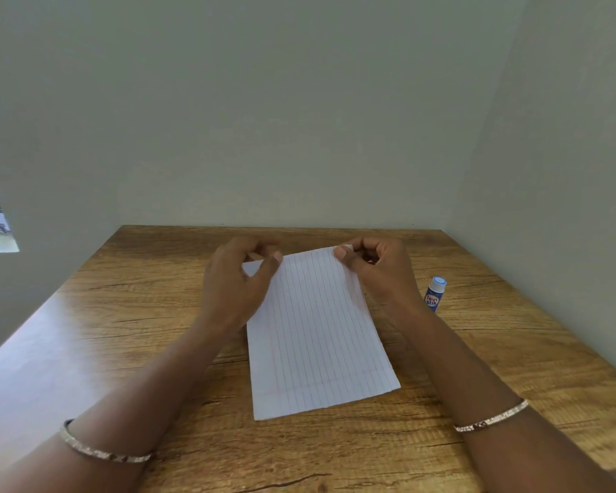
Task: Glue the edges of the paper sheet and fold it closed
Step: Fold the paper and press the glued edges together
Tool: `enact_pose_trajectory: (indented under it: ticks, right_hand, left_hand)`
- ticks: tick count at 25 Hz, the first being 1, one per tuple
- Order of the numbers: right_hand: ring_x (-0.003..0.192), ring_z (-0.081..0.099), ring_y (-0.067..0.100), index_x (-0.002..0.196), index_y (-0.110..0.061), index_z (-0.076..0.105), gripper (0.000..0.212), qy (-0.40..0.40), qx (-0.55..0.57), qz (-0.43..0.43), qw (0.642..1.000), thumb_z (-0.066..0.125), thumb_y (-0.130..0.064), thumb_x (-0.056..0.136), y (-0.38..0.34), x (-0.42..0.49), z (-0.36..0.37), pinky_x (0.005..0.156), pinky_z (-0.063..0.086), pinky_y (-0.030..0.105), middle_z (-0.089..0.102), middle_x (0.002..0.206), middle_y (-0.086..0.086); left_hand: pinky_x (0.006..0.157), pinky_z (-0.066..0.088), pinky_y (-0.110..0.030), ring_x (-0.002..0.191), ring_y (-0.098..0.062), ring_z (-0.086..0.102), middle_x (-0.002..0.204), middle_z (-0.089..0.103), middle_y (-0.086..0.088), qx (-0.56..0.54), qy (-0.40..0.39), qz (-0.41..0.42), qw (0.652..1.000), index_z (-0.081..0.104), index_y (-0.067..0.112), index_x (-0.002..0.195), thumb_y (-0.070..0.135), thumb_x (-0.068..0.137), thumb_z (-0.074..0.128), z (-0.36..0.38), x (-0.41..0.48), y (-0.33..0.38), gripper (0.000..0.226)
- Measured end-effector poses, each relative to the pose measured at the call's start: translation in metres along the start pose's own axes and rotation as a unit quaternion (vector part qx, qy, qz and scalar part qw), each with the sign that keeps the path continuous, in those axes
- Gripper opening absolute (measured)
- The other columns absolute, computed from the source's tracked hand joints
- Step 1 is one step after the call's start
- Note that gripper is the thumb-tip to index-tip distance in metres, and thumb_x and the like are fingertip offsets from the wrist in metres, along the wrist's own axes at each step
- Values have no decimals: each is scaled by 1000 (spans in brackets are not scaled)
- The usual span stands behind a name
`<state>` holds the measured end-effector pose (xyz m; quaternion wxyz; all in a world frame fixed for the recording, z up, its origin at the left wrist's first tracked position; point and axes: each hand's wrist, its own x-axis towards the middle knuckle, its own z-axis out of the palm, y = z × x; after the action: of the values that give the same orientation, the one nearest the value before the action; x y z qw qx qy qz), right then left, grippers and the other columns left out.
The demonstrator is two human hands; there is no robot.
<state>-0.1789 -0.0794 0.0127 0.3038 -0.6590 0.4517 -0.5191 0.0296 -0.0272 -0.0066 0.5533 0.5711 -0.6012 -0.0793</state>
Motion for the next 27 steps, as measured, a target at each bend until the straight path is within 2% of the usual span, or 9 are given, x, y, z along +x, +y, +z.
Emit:
enact_pose_trajectory:
  ticks: [4,8,11,14,16,18,22,25,27]
  right_hand:
    - [82,64,5,87,-20,77,3,-48,1,-27,998,75,-21,89,-3,-6,5,71,50,14,73,86,-9]
    - [93,69,15,99,-17,78,12,-52,24,-25,998,73,-25,91,-4,-7,7,79,56,24,76,97,-1]
    - [94,72,23,97,-14,77,17,-76,51,28,995,75,-28,89,-3,-6,4,83,59,38,76,98,8]
    - [82,71,21,88,-10,76,19,-79,18,40,996,76,-30,88,-2,-7,4,75,57,35,76,90,8]
    - [74,66,15,84,-10,76,17,-67,-30,15,997,76,-27,88,-2,-4,3,69,53,29,75,87,9]
    - [73,66,20,83,-10,77,16,-67,-48,0,997,76,-25,88,-3,-3,0,70,52,32,76,86,10]
    - [75,71,25,83,-9,78,16,-121,-28,-17,992,76,-24,89,-6,-9,0,68,52,31,76,82,10]
    - [80,72,27,86,-12,79,17,-161,-38,-47,985,73,-28,91,-6,-10,5,69,52,27,77,83,5]
    - [76,72,20,90,-14,78,19,-179,-46,-50,982,76,-33,89,-7,-10,4,66,52,23,77,83,4]
  left_hand:
    - [95,39,-45,97,-9,58,97,71,22,107,-47,46,992,73,41,98,53,90,61,1,4,-3,20]
    - [95,42,-54,92,-9,61,88,72,19,100,-54,20,993,76,34,91,52,89,62,1,5,-4,23]
    - [91,48,-52,85,-9,66,80,72,15,38,-24,-31,998,78,30,84,46,87,68,-2,5,-2,19]
    - [87,51,-50,77,-10,67,77,73,11,26,-16,-46,998,78,28,83,42,88,69,-4,7,0,17]
    - [88,49,-50,71,-7,64,73,72,11,63,-38,-14,997,76,29,83,43,93,61,-4,7,0,23]
    - [92,43,-49,67,-1,56,68,66,14,131,-50,32,990,74,31,85,47,98,48,-4,5,2,33]
    - [89,34,-43,77,-2,56,79,66,20,178,-80,95,976,70,39,104,58,96,38,-5,2,11,38]
    - [89,40,-45,77,-6,63,79,70,15,142,-111,108,978,71,35,94,60,93,40,-2,3,7,40]
    - [79,50,-46,74,-6,66,76,71,13,98,-103,94,985,72,31,88,62,91,44,0,4,2,42]
